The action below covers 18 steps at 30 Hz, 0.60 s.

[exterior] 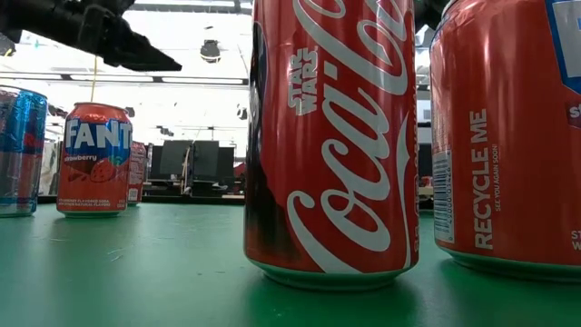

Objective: Sort soda cans
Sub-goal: Put the middle white soda can on the shelf

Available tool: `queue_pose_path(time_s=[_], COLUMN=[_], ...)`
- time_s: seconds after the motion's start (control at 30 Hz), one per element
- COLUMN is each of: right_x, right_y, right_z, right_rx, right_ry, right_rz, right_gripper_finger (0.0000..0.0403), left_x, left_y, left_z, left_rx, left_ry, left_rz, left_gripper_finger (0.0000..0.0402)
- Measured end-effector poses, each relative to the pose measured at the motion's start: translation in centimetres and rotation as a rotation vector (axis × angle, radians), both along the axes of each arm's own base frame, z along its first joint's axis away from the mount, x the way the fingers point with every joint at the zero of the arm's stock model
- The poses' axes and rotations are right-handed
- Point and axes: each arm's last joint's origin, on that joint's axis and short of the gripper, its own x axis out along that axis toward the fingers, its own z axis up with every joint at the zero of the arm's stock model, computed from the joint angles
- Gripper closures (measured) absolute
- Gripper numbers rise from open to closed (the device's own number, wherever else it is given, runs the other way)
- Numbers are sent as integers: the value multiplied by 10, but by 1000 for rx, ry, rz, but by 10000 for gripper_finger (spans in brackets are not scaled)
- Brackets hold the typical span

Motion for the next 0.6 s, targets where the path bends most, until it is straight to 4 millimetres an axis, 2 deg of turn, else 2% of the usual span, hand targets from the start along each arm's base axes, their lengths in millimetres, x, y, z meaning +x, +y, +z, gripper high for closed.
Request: queue_pose_path(time_s=[0.47, 0.6], right_x=[0, 0], right_y=[1, 1], right_z=[0, 0], right_rx=[-26, -17], right_ry=[-3, 0], right_rz=[26, 18], right_gripper_finger=[49, 49], left_x=[-10, -11], left_y=[-2, -2], left_z=[-33, -34], left_rx=[-69, -69], left_ry=[349, 371], left_rz=[3, -3], left_gripper_finger=[33, 33])
